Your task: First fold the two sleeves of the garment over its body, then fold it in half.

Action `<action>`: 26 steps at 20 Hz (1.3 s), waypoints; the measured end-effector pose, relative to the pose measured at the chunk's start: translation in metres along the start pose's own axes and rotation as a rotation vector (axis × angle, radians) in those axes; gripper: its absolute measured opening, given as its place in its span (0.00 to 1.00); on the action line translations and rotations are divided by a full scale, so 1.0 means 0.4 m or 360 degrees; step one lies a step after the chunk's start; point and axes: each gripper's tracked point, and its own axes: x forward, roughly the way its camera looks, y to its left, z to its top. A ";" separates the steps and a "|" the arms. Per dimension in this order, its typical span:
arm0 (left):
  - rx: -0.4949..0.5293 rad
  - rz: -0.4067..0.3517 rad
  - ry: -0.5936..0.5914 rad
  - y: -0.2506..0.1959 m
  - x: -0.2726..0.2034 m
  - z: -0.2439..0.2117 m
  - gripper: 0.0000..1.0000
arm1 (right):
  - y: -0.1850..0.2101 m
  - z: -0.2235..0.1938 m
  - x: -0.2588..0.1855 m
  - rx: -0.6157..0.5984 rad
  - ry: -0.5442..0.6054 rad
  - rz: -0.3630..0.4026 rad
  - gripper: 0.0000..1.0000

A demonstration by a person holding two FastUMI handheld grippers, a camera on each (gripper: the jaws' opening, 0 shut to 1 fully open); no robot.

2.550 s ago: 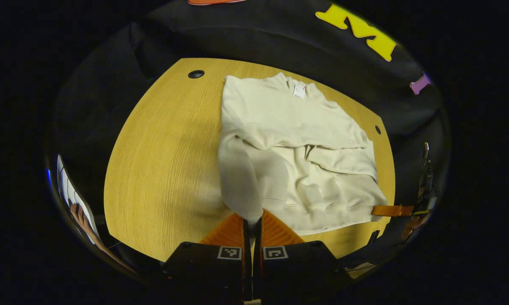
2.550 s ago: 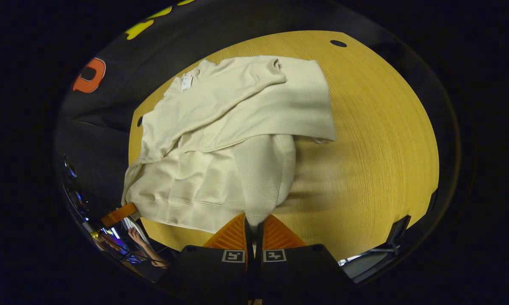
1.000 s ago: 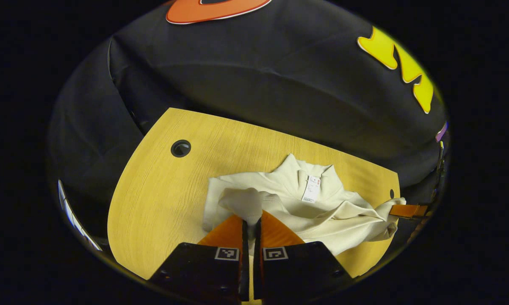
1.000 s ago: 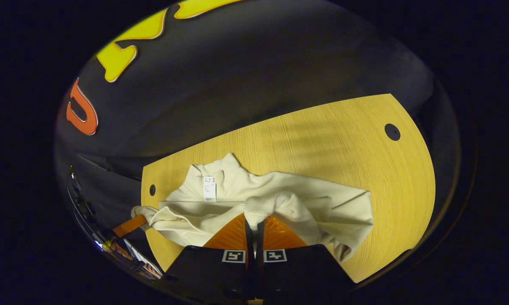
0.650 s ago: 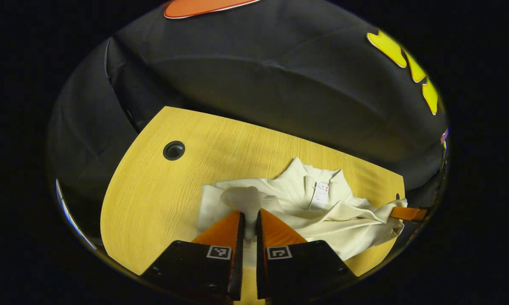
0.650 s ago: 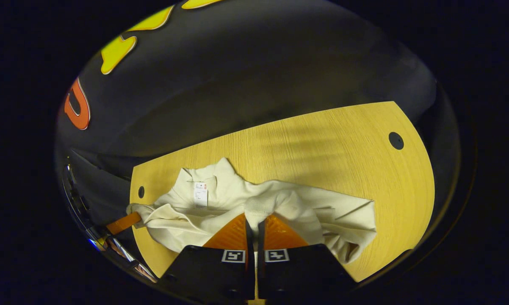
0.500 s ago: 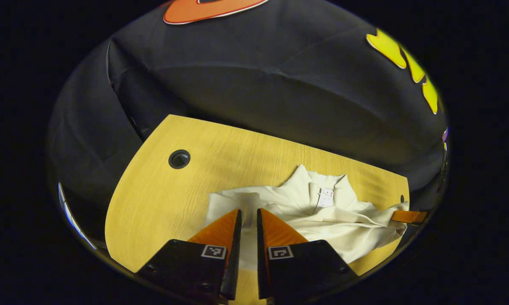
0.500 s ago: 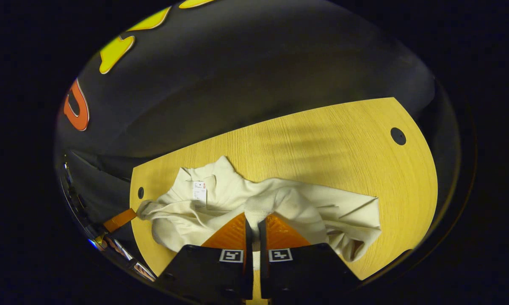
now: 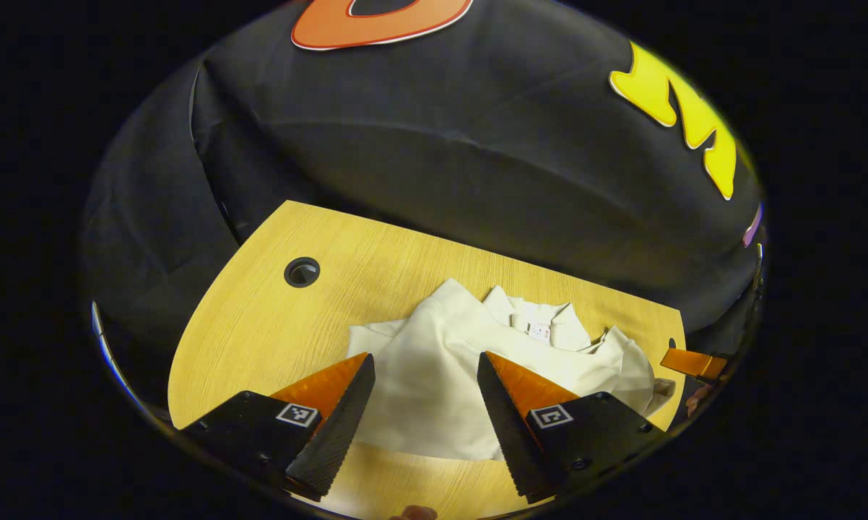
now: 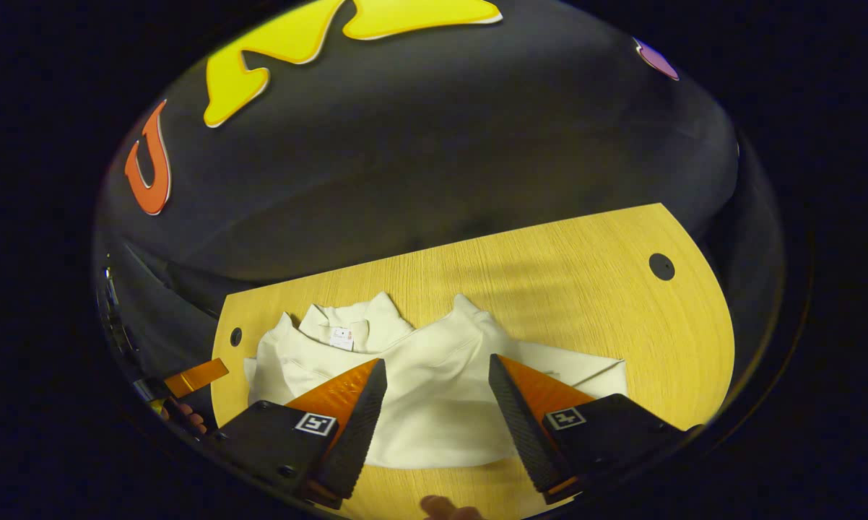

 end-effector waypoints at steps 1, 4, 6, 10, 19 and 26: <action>0.0018 -0.0003 -0.0043 -0.006 -0.025 0.010 0.92 | 0.013 0.007 -0.020 -0.0019 -0.0026 0.0016 0.92; 0.0081 -0.0037 -0.0246 -0.022 -0.142 0.082 0.92 | 0.042 0.043 -0.120 -0.0068 -0.0154 0.0042 0.87; 0.0149 -0.0046 -0.0421 -0.037 -0.242 0.138 0.92 | 0.059 0.081 -0.218 -0.0124 -0.0281 0.0048 0.87; 0.0305 -0.0077 -0.0780 -0.084 -0.484 0.245 0.93 | 0.067 0.160 -0.462 -0.0309 -0.0620 -0.0055 0.93; 0.0375 -0.0081 -0.1134 -0.148 -0.855 0.262 0.96 | 0.162 0.127 -0.921 -0.0537 -0.1060 0.0039 0.99; 0.0363 -0.0062 -0.1186 -0.139 -0.992 0.143 0.96 | 0.163 -0.042 -1.051 -0.0639 -0.1144 0.0068 0.97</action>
